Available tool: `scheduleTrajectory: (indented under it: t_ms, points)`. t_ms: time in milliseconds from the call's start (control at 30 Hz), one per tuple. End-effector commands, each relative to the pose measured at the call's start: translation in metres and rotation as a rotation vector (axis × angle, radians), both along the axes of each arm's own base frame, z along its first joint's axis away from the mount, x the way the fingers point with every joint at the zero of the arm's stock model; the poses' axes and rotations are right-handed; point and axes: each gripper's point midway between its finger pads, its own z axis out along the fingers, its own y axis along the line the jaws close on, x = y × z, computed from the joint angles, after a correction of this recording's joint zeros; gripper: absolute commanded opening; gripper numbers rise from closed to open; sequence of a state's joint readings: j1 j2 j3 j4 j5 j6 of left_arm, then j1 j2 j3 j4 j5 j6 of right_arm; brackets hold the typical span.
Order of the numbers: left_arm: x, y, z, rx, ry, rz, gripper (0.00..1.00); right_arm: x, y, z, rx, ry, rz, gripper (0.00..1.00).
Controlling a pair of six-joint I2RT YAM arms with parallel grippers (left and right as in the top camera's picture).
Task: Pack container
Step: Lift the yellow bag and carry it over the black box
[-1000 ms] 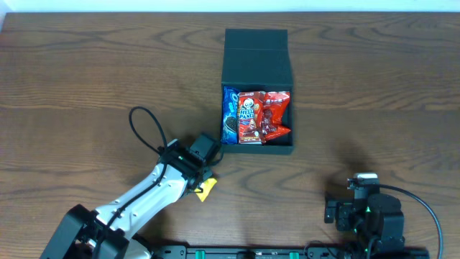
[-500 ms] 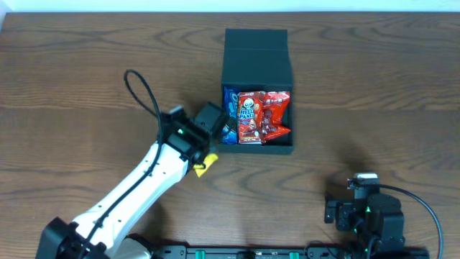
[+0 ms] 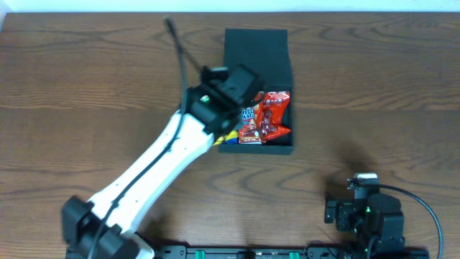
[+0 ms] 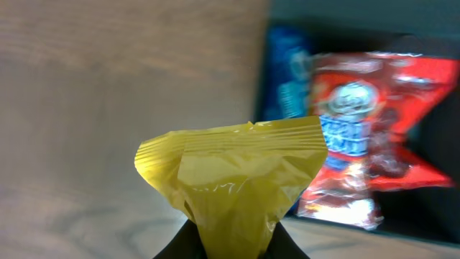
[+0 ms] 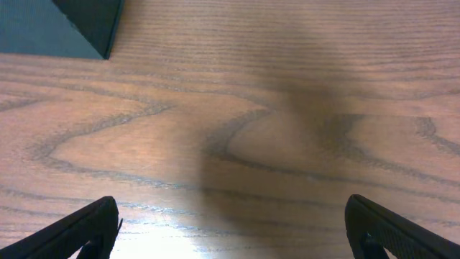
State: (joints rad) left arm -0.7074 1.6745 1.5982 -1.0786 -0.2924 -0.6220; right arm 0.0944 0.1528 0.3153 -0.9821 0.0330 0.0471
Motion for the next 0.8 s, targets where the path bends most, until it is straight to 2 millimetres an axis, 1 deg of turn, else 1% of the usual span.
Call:
scheduleTrajectory:
  t_ms: [0, 133, 267, 333, 500, 667, 767]
  points:
    - [0.013, -0.03, 0.007, 0.052, -0.023, -0.141, 0.19, -0.001, -0.001, -0.001, -0.008, 0.0, 0.0, 0.99]
    - [0.026, -0.066, 0.002, 0.065, -0.018, -0.244, 0.19, -0.001, -0.001, -0.001, -0.008, 0.0, 0.0, 0.99]
    - [0.034, -0.1, -0.015, 0.036, 0.026, -0.317, 0.19, -0.001, -0.001, -0.001, -0.008, 0.0, -0.001, 0.99]
    - [0.038, -0.112, -0.023, 0.028, 0.038, -0.329, 0.19, -0.001, -0.001, -0.001, -0.008, 0.0, 0.0, 0.99]
    - [0.047, -0.125, -0.043, 0.035, 0.05, -0.344, 0.19, -0.001, -0.001, -0.001, -0.008, 0.0, 0.0, 0.99]
    - [0.043, -0.136, -0.067, 0.03, 0.104, -0.39, 0.18, -0.001, -0.001, -0.001, -0.008, 0.0, 0.0, 0.99]
    - [0.044, -0.138, -0.076, 0.036, 0.115, -0.387, 0.18, -0.001, -0.001, -0.001, -0.008, 0.0, 0.0, 0.99]
